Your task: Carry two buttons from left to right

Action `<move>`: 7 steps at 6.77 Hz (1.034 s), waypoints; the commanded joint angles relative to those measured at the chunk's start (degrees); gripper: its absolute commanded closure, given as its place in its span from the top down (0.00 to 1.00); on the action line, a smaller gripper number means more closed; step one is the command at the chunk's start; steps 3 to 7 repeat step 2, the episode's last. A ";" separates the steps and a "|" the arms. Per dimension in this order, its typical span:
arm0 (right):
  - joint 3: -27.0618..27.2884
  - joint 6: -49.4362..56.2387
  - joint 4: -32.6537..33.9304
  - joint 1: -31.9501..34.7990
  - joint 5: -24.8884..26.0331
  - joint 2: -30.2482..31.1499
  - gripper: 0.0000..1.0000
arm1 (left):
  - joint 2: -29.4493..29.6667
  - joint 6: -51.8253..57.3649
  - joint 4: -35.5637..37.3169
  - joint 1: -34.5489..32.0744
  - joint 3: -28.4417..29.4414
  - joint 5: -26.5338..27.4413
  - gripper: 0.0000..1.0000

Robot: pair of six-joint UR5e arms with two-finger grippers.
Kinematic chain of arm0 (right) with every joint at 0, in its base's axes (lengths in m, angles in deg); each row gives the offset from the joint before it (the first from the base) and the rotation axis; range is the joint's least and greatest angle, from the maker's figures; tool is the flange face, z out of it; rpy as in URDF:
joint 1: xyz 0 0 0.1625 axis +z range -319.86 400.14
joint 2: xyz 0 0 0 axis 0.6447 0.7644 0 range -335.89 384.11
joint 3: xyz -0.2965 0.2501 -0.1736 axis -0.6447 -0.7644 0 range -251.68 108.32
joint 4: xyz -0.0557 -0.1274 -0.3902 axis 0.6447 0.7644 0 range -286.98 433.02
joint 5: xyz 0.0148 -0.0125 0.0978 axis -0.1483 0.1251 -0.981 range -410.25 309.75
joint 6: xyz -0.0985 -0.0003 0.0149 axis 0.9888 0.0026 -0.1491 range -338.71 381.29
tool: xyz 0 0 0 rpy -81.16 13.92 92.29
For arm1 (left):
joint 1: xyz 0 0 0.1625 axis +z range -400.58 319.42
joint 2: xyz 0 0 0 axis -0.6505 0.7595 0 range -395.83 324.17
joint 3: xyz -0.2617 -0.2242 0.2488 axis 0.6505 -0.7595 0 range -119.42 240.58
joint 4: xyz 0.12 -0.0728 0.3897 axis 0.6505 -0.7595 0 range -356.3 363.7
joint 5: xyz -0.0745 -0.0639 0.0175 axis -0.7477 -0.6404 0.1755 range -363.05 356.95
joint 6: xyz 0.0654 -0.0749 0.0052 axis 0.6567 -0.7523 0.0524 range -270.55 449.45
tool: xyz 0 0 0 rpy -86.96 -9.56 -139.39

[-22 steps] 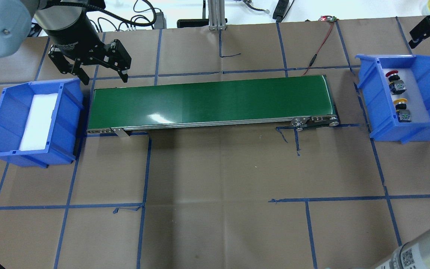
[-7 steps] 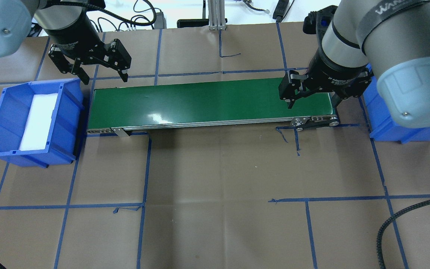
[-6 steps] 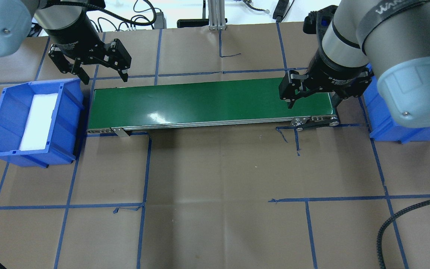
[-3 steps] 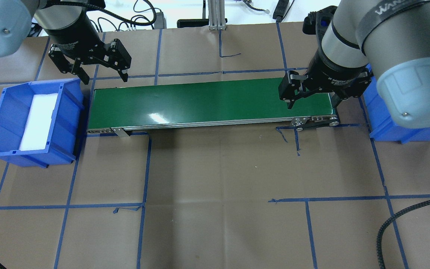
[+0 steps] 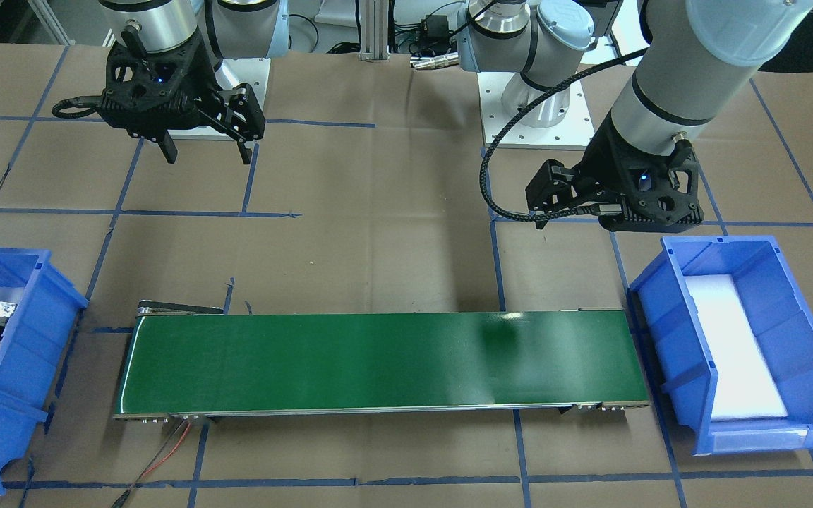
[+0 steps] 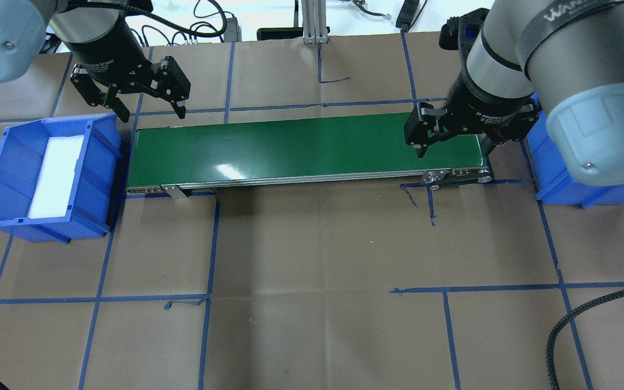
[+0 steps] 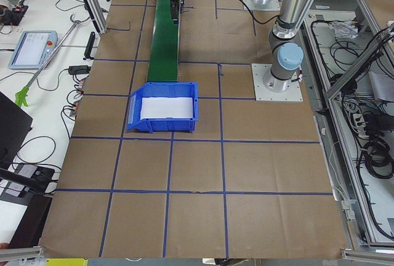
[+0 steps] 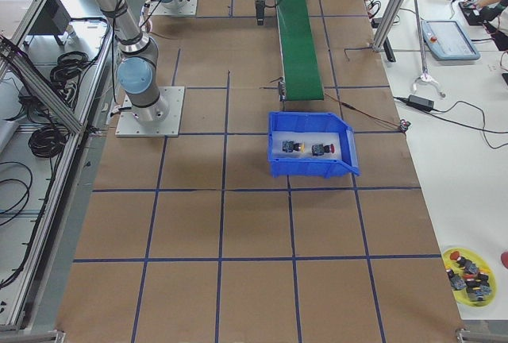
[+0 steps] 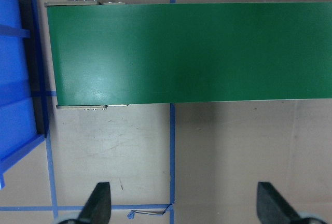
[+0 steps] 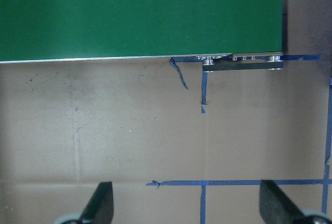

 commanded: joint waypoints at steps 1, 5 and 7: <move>-0.02 0.00 0.09 0.00 -0.03 -0.17 1.00 | 0.00 0.02 0.00 0.00 0.00 0.00 1.00; -0.02 -0.09 0.09 0.00 -0.03 0.09 1.00 | 0.00 0.02 0.00 0.00 0.09 0.00 1.00; -0.02 -0.09 0.09 0.00 -0.03 0.09 1.00 | 0.00 0.02 0.00 0.00 0.09 0.00 1.00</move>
